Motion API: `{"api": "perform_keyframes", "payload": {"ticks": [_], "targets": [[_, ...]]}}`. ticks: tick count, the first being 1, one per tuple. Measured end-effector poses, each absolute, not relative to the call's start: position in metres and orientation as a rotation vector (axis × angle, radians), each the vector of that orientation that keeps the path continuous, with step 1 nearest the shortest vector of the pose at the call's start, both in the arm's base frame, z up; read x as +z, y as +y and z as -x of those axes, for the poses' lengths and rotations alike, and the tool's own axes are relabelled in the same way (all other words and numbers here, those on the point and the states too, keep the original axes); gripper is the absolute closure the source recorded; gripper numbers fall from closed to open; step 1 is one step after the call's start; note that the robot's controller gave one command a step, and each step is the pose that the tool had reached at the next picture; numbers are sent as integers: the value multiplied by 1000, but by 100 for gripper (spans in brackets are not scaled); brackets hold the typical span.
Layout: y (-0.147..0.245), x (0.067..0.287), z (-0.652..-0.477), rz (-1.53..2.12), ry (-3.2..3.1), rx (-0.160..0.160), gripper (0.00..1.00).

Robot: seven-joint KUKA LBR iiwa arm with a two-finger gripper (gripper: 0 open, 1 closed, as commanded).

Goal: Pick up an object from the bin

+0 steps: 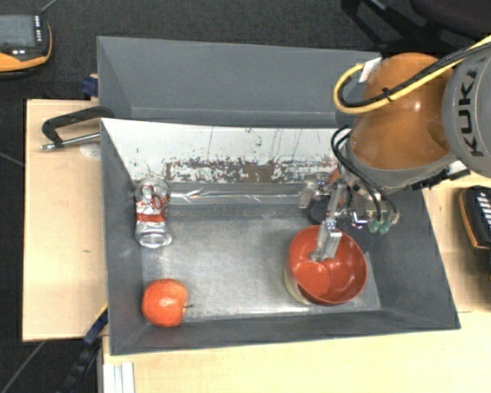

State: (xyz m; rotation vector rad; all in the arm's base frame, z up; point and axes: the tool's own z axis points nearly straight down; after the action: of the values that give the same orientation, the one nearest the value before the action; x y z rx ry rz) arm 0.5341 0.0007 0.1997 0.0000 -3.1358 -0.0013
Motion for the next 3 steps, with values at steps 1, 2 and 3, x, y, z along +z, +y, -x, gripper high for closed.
{"api": "perform_keyframes", "payload": {"ticks": [1, 2, 3], "targets": [[-5, 127, -569, 238, -3123, -3, 0], [-69, 70, -586, 4, -3133, -5, 0], [-109, 72, -551, -12, -3134, -6, 0]]}}
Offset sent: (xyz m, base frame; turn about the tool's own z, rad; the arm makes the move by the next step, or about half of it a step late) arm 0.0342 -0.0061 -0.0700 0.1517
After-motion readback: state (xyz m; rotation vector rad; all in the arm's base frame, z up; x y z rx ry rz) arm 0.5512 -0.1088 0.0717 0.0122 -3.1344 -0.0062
